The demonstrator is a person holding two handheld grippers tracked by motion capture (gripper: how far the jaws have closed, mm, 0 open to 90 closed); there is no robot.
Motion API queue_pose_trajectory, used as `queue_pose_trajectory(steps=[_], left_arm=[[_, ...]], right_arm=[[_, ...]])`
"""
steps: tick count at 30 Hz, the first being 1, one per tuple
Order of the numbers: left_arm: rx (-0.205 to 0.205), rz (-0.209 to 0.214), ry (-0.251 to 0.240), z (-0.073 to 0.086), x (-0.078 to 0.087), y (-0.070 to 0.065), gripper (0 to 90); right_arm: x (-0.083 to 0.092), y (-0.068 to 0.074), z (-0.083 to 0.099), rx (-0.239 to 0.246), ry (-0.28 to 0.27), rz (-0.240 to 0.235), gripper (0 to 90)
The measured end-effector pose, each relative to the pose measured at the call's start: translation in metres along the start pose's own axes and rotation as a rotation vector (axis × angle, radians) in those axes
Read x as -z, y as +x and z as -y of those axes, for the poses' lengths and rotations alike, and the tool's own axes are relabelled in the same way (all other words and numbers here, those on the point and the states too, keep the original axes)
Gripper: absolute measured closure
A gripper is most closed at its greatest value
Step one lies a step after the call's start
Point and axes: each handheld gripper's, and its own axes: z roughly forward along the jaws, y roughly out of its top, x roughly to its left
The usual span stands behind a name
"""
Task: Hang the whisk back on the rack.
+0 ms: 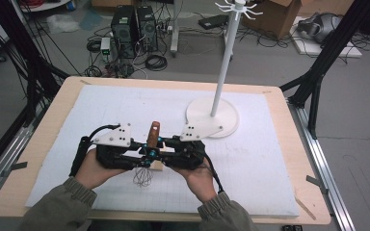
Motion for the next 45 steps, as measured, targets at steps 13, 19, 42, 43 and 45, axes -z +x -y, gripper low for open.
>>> queue_pose_trajectory(steps=[13, 19, 42, 43, 45], left_arm=[[0.012, -0.017, -0.004, 0.000, 0.000, 0.000, 73.6], [0.006, -0.027, -0.005, -0.001, 0.000, -0.001, 73.6], [0.043, -0.068, -0.038, 0.010, 0.006, -0.001, 51.5], [0.045, -0.074, -0.041, 0.011, 0.007, -0.001, 50.0], [0.054, -0.088, -0.050, 0.013, 0.009, -0.001, 46.6]], right_arm=[[0.000, 0.001, -0.001, 0.012, -0.007, 0.012, 71.5], [-0.001, 0.002, 0.000, 0.018, -0.016, 0.024, 70.9], [0.006, -0.008, 0.000, -0.018, 0.027, 0.024, 72.0], [0.007, -0.009, 0.000, -0.022, 0.030, 0.024, 72.0], [0.010, -0.012, -0.001, -0.025, 0.039, 0.033, 72.0]])
